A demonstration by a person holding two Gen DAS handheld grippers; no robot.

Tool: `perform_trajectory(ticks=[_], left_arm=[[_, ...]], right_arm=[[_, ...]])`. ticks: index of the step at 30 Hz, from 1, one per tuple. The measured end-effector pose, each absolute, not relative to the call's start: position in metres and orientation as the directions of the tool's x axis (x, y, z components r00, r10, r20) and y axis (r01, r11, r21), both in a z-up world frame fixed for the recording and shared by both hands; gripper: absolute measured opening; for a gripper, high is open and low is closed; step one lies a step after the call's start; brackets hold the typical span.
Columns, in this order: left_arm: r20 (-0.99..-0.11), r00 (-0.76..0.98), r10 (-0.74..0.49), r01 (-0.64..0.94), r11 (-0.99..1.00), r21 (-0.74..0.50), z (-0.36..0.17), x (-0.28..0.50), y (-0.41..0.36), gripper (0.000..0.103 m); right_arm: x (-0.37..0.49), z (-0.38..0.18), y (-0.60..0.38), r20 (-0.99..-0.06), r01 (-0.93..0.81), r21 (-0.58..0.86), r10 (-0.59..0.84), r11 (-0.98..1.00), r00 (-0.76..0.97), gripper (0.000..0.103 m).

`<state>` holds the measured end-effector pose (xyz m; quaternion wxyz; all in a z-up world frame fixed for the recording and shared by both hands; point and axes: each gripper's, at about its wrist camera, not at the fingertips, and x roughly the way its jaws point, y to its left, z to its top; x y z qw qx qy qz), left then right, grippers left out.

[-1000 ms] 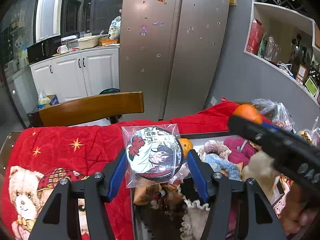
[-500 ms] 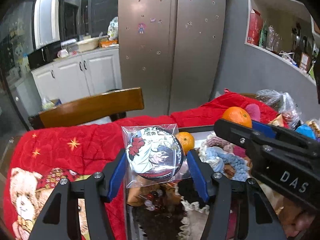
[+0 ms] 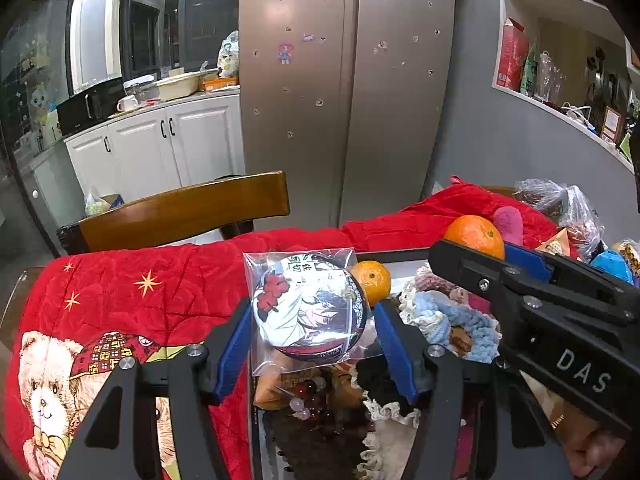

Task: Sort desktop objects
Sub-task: 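Carry the badge packet with the left gripper while the right carries the orange over the tray, then open the left gripper to drop the badge packet while the right releases the orange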

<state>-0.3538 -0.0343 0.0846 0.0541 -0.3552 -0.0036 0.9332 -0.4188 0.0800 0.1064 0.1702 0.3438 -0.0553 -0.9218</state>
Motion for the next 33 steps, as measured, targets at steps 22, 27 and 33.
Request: perform_trajectory(ticks=[22, 27, 33], left_arm=[[-0.652, -0.753, 0.096, -0.133, -0.991, 0.008, 0.089, -0.350, -0.028, 0.073], [-0.640, -0.763, 0.093, -0.115, -0.993, -0.007, 0.095, -0.350, -0.037, 0.073], [-0.624, -0.776, 0.090, -0.095, -0.995, -0.025, 0.104, -0.345, -0.047, 0.073]], right_arm=[[-0.415, 0.116, 0.090, -0.546, 0.305, 0.334, -0.447, -0.892, -0.709, 0.063], [-0.408, 0.126, 0.097, -0.483, 0.329, 0.387, -0.493, -0.861, -0.724, 0.086], [-0.402, 0.139, 0.101, -0.463, 0.338, 0.393, -0.502, -0.855, -0.731, 0.090]])
